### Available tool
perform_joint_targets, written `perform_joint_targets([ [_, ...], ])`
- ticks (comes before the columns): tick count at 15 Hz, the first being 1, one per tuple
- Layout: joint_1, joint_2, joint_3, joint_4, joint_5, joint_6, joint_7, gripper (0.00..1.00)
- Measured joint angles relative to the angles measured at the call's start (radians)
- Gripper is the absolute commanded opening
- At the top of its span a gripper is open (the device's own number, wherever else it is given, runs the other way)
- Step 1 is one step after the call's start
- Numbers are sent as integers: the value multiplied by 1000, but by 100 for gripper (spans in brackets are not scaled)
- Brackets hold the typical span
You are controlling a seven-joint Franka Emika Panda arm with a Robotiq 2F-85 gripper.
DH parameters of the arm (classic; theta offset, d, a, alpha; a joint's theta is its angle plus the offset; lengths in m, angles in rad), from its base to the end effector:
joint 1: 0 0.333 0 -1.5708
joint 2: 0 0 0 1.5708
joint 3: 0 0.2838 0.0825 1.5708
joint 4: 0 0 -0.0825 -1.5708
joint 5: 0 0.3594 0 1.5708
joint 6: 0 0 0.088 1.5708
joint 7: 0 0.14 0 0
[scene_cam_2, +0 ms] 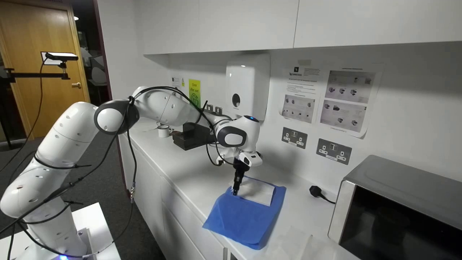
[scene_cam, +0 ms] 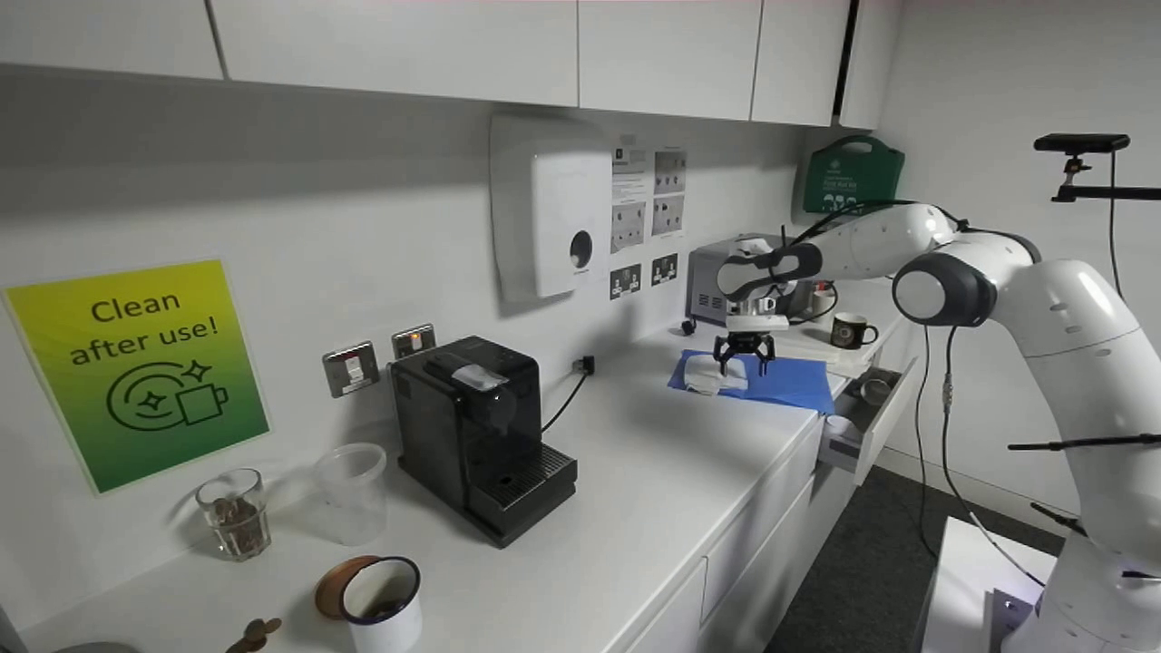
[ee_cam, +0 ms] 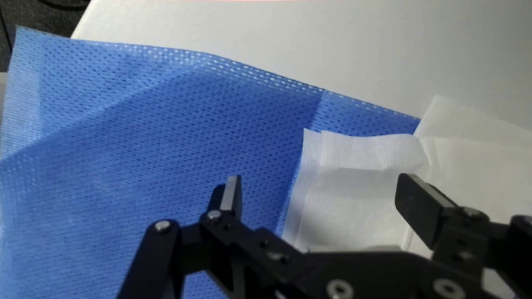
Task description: Pick up the napkin from the counter and put it on the blue cloth
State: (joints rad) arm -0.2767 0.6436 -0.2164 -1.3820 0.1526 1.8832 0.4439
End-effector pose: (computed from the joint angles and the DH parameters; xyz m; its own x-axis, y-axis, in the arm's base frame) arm 0.6017 -0.2804 0.2826 0.5677 -0.8147 -0.1183 -0.8164 -0.5756 0.0465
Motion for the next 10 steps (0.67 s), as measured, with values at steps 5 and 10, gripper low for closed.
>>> perform_joint_targets([
  [5,19,0,-26,-21,-3,10,123,100],
  [10,26,0,-26,-23,-5,10,122,100],
])
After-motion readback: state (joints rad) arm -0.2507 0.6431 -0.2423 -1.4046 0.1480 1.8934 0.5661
